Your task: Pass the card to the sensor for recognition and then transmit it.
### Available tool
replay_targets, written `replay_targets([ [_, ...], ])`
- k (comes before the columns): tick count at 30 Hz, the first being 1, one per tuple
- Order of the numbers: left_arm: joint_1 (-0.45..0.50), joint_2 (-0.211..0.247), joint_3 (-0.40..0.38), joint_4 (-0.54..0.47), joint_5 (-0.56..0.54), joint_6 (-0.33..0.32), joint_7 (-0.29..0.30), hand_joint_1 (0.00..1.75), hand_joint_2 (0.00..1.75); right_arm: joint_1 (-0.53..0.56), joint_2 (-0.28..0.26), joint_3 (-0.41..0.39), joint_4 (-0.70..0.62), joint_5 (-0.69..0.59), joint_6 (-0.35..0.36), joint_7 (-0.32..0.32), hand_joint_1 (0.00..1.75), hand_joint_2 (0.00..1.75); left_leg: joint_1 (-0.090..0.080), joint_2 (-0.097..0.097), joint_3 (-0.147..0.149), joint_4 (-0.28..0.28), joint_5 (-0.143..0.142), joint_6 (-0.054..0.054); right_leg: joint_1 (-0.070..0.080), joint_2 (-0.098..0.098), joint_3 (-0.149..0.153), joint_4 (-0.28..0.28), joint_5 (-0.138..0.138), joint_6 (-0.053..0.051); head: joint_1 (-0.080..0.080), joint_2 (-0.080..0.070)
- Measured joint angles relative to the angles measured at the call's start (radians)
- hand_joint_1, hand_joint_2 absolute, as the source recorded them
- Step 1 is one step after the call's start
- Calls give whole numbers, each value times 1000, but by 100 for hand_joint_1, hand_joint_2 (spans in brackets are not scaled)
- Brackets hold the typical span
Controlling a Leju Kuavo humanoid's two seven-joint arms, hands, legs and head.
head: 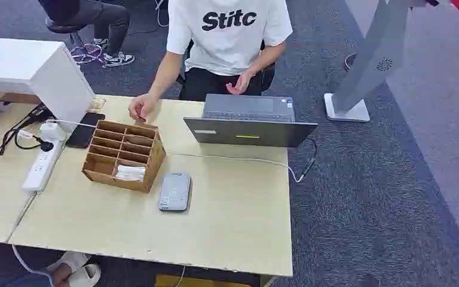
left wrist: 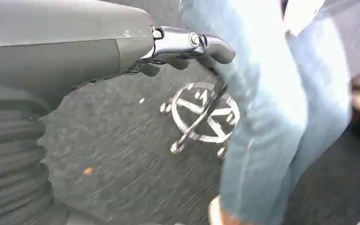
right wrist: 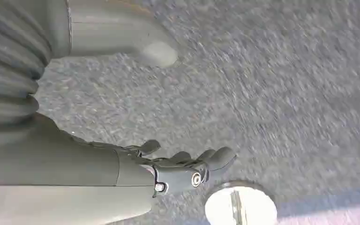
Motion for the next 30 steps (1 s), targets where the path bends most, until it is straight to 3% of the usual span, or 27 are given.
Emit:
replay_targets([
  [5, 31, -19, -30, -147, 72, 46, -34, 0, 175, -8, -13, -14, 16, -55, -19, -59, 0, 175, 0, 0, 0, 0, 0, 0, 0, 0, 0, 0, 0, 0, 0, 0],
  [15, 115, -72, -136, -505, 160, 53, -47, 0, 175, -8, -14, -18, 28, -77, -26, -58, 0, 175, 0, 0, 0, 0, 0, 0, 0, 0, 0, 0, 0, 0, -1, 0],
  [24, 166, -84, -344, -800, 121, 61, -54, 0, 175, -7, -5, -18, 30, -80, -27, -26, 0, 175, 0, 0, 1, 0, 1, 0, 0, 0, 0, 0, 1, 0, 0, 0],
  [30, 165, -56, -511, -945, 83, 69, -60, 0, 175, -6, 8, -14, 31, -86, -27, 11, 0, 175, 0, 0, 1, 0, 2, -1, 0, 0, -1, 0, 2, -1, 0, 0],
])
